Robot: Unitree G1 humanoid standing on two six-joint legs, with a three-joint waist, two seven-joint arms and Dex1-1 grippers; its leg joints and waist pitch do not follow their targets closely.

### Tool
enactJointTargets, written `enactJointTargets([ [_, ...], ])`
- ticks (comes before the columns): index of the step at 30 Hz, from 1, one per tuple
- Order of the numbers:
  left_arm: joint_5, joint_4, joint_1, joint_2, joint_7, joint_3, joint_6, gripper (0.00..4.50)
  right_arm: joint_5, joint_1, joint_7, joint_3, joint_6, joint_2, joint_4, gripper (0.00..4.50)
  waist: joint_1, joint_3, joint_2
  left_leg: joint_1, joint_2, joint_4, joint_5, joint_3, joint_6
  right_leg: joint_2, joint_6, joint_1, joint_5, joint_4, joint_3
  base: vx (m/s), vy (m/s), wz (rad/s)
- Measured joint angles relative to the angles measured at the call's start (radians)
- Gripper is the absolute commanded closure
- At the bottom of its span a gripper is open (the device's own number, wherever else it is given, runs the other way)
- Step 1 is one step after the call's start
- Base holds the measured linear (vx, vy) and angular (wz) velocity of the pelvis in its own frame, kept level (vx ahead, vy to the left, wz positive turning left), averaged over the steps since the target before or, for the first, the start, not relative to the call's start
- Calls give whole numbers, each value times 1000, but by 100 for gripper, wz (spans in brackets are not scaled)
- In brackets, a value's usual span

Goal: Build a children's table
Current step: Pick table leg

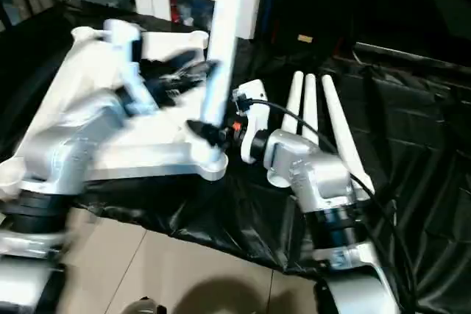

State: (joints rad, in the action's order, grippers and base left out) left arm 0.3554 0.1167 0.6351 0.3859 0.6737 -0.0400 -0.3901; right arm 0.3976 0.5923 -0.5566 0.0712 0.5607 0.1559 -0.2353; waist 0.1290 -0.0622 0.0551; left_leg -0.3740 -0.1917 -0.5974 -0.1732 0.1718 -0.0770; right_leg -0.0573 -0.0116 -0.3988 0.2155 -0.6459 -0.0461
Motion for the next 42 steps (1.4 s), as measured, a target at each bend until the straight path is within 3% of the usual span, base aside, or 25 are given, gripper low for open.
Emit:
enactJointTargets([
  [5,-135,102,-68,141,180,-159,114,173,-19,-9,14,-8,-48,-11,-22,259,-7,0,0,-1,0,0,0,0,0,0,0,-1,0,0,0,0,0,0],
  [8,-171,176,-98,170,296,-236,159,191,-20,-29,11,-9,-70,-19,-22,259,-12,0,0,-1,0,0,0,0,0,0,0,-1,0,0,0,0,0,0],
  [17,-265,456,-38,161,370,-288,291,254,-19,-67,-3,-24,-156,-39,-30,259,-17,0,0,1,0,0,0,0,0,0,-2,0,-2,-1,0,0,0,0],
  [22,-239,502,-29,139,389,-246,310,297,-19,-96,-20,-25,-174,-42,-29,259,-17,-2,-7,0,0,0,0,1,0,-1,-2,0,-2,0,1,0,0,0],
  [26,-54,376,-10,94,449,-121,201,299,-20,-97,-32,-24,-197,-34,-22,259,-16,-2,-9,1,0,0,0,1,0,-1,-3,0,-2,-1,0,0,0,0],
  [29,25,346,53,58,403,-46,136,299,-31,-101,-42,-20,-209,-22,-19,259,-16,-2,-11,1,0,0,0,1,0,0,-3,0,-2,-1,0,0,0,0],
  [32,16,371,152,-10,228,6,121,299,-60,-104,-55,8,-220,-17,-18,259,-16,-2,-11,1,0,0,0,0,0,0,-4,1,-3,-1,0,0,0,0],
  [35,-24,379,205,-66,112,12,125,299,-80,-106,-63,40,-223,-22,-19,259,-18,-1,-10,1,0,0,0,0,0,0,-4,1,-4,-1,0,0,0,0],
  [39,-48,377,202,-100,58,-2,101,299,-92,-106,-64,50,-227,-20,-19,259,-23,-1,-10,0,0,0,1,0,2,0,-4,-1,-4,0,0,0,0,0],
  [42,-29,309,196,-155,67,-14,84,299,-100,-106,-64,51,-246,-16,-24,259,-16,-1,-10,-2,0,0,1,0,3,0,-4,-1,-3,1,0,0,0,0],
])
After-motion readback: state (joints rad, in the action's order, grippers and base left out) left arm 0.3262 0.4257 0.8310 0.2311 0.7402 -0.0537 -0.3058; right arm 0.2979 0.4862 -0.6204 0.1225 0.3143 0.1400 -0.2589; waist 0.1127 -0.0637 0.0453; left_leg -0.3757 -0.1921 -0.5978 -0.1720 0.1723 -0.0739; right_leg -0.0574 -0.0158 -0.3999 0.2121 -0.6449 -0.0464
